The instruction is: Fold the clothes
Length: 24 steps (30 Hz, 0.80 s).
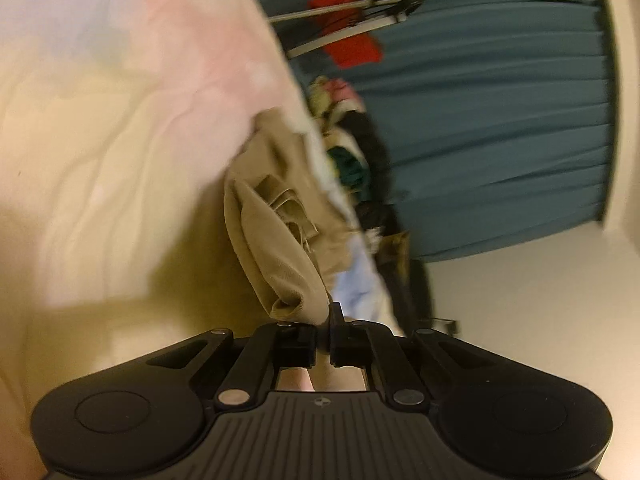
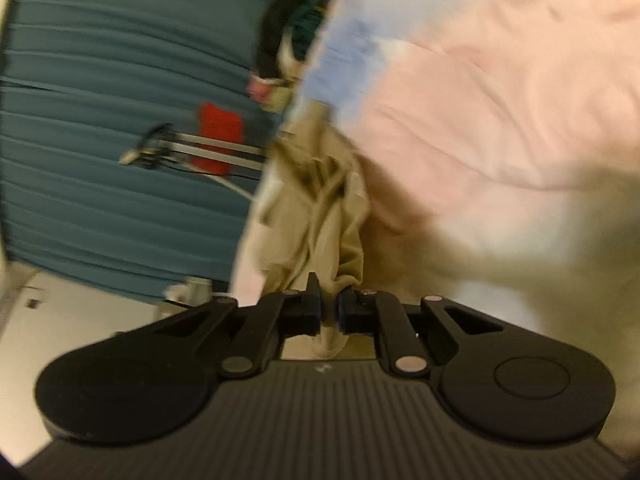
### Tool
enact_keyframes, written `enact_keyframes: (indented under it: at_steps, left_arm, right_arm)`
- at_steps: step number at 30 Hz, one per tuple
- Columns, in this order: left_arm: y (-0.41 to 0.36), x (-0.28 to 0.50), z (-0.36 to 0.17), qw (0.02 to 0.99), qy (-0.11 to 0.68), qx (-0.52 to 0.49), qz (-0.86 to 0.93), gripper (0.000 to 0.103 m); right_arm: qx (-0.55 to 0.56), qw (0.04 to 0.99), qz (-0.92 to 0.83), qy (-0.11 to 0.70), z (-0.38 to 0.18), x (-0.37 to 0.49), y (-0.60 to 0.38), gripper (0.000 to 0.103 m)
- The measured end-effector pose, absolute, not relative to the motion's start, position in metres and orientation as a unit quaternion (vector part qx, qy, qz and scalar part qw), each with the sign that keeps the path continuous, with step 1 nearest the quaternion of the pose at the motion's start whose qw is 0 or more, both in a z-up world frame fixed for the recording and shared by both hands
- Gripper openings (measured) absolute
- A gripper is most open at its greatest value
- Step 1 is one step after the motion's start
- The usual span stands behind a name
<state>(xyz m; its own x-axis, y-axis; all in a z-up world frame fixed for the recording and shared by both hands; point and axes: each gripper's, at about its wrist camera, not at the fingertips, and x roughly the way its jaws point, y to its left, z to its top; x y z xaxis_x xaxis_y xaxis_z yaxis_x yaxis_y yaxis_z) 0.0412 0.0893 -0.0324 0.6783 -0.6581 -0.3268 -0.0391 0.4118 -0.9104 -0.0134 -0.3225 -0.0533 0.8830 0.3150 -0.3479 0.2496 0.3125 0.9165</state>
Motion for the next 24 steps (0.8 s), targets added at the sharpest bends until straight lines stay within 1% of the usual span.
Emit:
enact_keyframes:
  at_steps: [5,8,12,16,20,24]
  left_arm:
    - [0.095,0.006,0.009,0.785,0.305,-0.493,-0.219,0.005]
    - [0.099,-0.026,0.014,0.779,0.31,-0.5,-0.216,0.005]
    - [0.111,-0.078,0.008,0.77,0.326,-0.508,-0.207,0.005]
    - [0.125,-0.104,0.003,0.766,0.353,-0.502,-0.191,0.005]
    - [0.129,-0.082,0.006,0.759,0.361,-0.508,-0.19,0.005]
    - [0.11,-0.018,0.021,0.795,0.356,-0.461,-0.169,0.006]
  right_arm:
    - [0.573,0.787,0.054,0.221,-0.011,-0.03,-0.32,0.01]
    - [0.562,0.796,0.068,0.213,0.002,-0.058,-0.318,0.01]
    - [0.572,0.785,0.081,0.223,-0.009,-0.108,-0.313,0.01]
    - [0.582,0.764,0.074,0.268,-0.019,-0.13,-0.312,0.01]
    - [0.564,0.774,0.068,0.28,-0.009,-0.112,-0.311,0.01]
    - [0.548,0.777,0.072,0.299,-0.006,-0.05,-0.31,0.011]
